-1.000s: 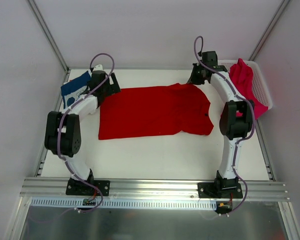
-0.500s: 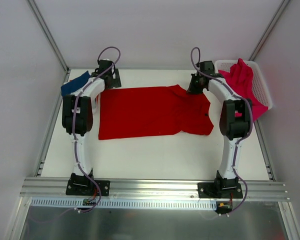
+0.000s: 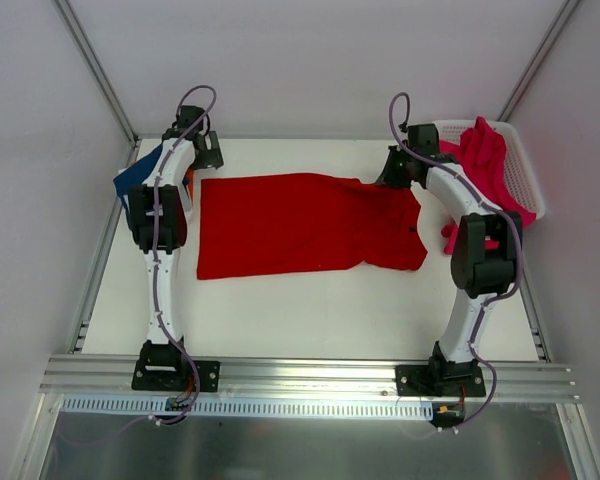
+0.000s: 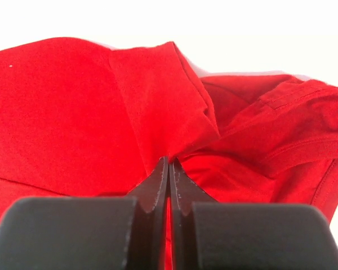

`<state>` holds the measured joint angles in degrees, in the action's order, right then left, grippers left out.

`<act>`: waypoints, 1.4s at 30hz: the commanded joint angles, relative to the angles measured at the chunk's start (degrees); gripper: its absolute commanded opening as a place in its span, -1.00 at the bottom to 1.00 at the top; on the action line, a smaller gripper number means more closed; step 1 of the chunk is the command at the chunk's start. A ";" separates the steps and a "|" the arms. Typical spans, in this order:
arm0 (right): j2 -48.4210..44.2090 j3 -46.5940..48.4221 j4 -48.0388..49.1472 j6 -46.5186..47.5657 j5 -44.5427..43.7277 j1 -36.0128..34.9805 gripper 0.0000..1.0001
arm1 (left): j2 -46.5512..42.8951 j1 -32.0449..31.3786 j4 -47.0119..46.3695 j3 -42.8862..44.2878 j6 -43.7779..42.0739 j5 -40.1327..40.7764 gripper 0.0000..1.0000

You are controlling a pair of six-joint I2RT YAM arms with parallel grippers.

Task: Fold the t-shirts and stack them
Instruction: Grap the side of the flattened tshirt furthest away from the robot with both arms

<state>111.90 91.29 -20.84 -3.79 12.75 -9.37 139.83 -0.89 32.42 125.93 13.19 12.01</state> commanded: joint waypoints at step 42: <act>-2.57 -3.32 4.23 0.19 -0.45 0.14 -0.99 | 3.44 0.09 14.25 5.12 -5.72 -14.83 -1.00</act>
<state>109.27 85.17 -18.15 -5.08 12.69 -9.37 144.22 -0.71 44.10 130.15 6.87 -5.61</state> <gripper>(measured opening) 0.009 0.013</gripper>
